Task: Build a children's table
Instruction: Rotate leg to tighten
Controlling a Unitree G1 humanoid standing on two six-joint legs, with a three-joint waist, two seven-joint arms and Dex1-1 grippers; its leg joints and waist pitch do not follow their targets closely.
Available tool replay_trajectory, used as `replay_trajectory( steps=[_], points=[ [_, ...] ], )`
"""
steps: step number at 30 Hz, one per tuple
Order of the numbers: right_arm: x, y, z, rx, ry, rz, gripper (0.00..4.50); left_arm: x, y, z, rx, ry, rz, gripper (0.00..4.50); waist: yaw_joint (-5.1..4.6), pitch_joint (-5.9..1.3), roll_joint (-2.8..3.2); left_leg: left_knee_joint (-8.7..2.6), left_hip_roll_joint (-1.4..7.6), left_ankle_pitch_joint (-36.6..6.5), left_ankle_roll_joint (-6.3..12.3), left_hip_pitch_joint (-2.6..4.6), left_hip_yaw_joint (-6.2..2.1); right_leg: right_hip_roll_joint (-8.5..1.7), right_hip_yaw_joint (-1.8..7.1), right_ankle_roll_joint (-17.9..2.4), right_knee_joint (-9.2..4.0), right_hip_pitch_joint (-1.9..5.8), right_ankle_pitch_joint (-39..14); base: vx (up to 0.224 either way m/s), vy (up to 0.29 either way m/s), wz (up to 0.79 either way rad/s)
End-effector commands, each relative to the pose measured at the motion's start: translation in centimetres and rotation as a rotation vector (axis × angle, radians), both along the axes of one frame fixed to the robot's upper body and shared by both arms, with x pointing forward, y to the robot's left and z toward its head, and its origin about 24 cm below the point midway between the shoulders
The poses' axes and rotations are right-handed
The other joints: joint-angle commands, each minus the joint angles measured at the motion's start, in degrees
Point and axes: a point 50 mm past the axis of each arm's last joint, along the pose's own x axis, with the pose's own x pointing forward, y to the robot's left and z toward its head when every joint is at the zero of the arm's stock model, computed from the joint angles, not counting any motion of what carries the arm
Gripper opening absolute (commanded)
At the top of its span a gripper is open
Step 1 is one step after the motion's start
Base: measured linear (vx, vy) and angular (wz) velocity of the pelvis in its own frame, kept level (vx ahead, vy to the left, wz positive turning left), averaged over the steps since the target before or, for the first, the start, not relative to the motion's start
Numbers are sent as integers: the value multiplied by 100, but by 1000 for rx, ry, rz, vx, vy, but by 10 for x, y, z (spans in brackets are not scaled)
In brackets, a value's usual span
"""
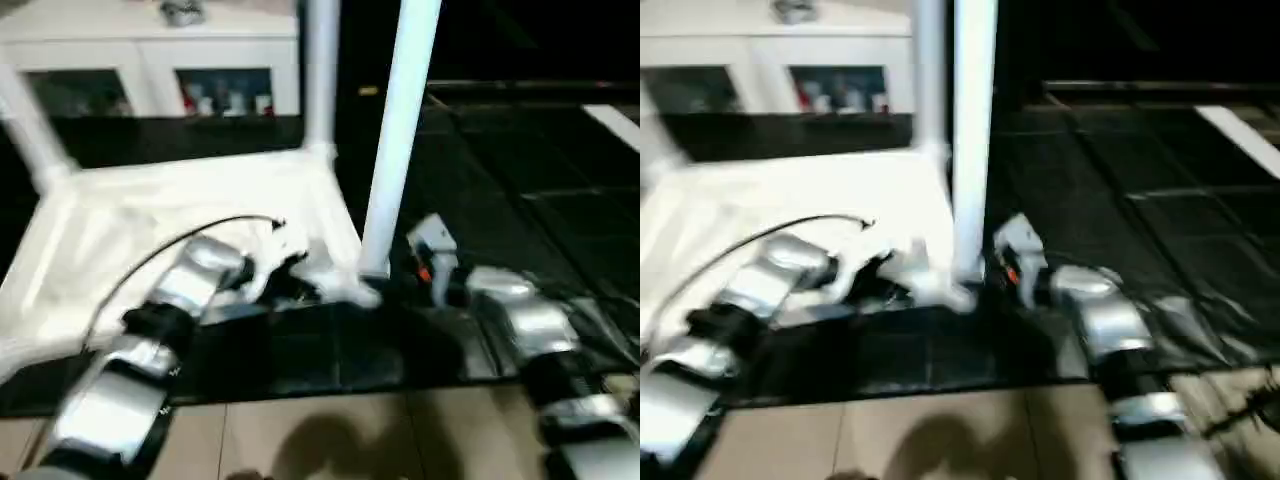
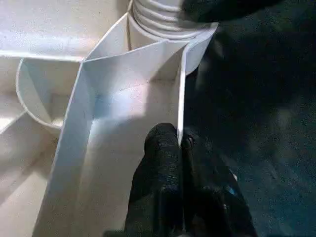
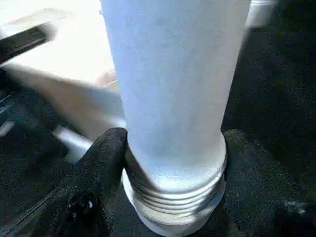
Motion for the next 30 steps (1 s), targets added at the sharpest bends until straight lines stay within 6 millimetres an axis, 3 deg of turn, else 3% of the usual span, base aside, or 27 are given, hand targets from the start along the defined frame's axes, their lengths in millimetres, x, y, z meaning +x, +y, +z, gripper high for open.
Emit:
replay_trajectory(
  steps=[1,3,7,8,13,14,21,22,24,25,27,30],
  points=[
    [0,44,2,-4,1,31,269,9,-36,22,-104,-93,43,0,-2,-473,-32,-349,99,-972,210,43,-41,-418,307,-895,-470,338,-1710,0,0,0],
    [1,50,3,-10,-3,24,269,11,-41,24,-111,-102,73,0,2,-479,-39,-344,101,-866,286,36,-32,-409,320,-979,-434,345,-1401,0,0,0],
    [-2,58,4,-16,-22,68,269,12,-44,26,-105,-116,77,0,22,-479,-62,-346,100,-766,400,22,-26,-420,322,-969,-429,364,-1295,0,0,0],
    [-2,57,4,-1,-16,48,325,12,-44,26,-101,-120,73,0,21,-470,-52,-351,106,-789,406,28,-28,-421,321,-962,-439,356,-1345,0,0,0],
    [-1,51,6,20,-15,33,352,9,-37,22,-79,-111,50,0,7,-455,-34,-367,115,-959,336,43,-36,-427,317,-894,-472,349,-1603,0,0,0],
    [-1,50,6,21,-16,34,385,9,-36,22,-76,-111,46,0,9,-459,-37,-367,114,-953,332,42,-35,-425,319,-894,-470,352,-1576,0,0,0],
    [-10,23,10,-8,-69,164,438,3,-19,16,-49,-94,-40,0,38,-484,-42,-341,123,-732,501,13,-26,-420,332,-1058,-391,385,-937,0,0,0],
    [-12,14,12,-8,-72,191,444,1,-16,15,-48,-90,-76,0,36,-483,-19,-343,130,-722,517,14,-32,-426,334,-1105,-383,377,-904,0,0,0],
    [-14,2,15,-17,-74,239,444,-3,-12,14,-42,-80,-142,0,40,-471,-43,-343,122,-855,524,17,-23,-419,320,-1094,-415,389,-1083,0,0,0],
    [-16,-4,16,-26,-73,271,444,-6,-10,13,-39,-69,-178,0,59,-467,-10,-344,131,-924,512,23,-27,-421,317,-1060,-427,387,-1208,0,0,0],
    [-20,-21,21,-63,-60,371,444,-12,-2,12,-23,-49,-290,0,74,-457,-28,-346,134,-1032,507,18,-22,-418,313,-979,-444,391,-1428,0,0,0],
    [-22,-26,23,-69,-54,412,444,-14,1,12,-10,-38,-325,0,106,-451,-14,-348,154,-1101,494,53,-15,-417,316,-969,-468,344,-1573,0,0,0]
  ],
)
